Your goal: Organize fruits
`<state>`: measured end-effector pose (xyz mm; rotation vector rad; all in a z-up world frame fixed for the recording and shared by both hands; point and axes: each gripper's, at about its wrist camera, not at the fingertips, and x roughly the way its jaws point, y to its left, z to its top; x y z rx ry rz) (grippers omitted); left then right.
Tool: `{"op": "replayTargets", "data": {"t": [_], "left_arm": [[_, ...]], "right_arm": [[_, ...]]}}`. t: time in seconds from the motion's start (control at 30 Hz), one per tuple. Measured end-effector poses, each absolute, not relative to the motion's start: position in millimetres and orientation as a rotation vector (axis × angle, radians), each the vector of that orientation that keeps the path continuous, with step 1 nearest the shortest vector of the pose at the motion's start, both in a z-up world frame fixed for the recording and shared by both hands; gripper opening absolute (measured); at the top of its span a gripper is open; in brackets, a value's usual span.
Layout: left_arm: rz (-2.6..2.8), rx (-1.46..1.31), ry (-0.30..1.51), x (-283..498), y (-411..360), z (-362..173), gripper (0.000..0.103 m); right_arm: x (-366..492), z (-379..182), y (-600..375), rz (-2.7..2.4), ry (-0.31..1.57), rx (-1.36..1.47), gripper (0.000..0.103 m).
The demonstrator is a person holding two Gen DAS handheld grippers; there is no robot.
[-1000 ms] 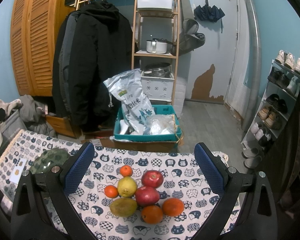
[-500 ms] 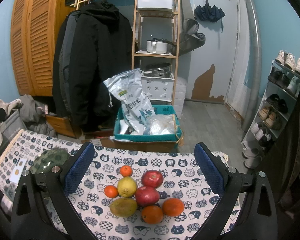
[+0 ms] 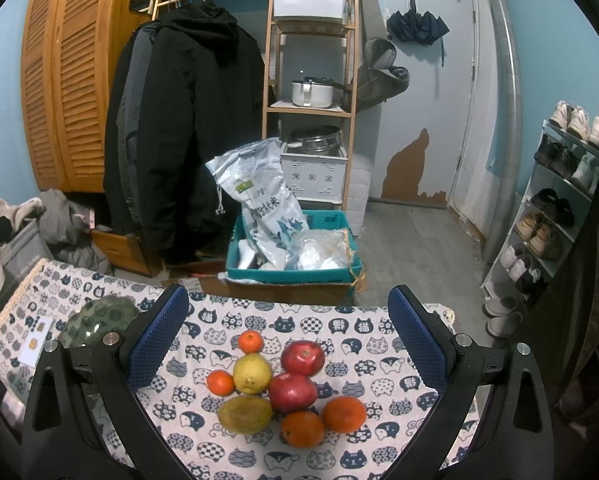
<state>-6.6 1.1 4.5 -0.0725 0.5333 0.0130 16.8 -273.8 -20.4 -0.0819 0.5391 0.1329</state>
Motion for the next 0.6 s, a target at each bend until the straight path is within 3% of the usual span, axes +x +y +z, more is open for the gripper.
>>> {"op": "replayTargets", "data": {"t": [0.6], "left_arm": [[0.003, -0.063, 0.542, -8, -18, 1, 0.102]], "right_arm": [[17, -16, -285, 0.122, 0.539, -0.073, 0.098]]}}
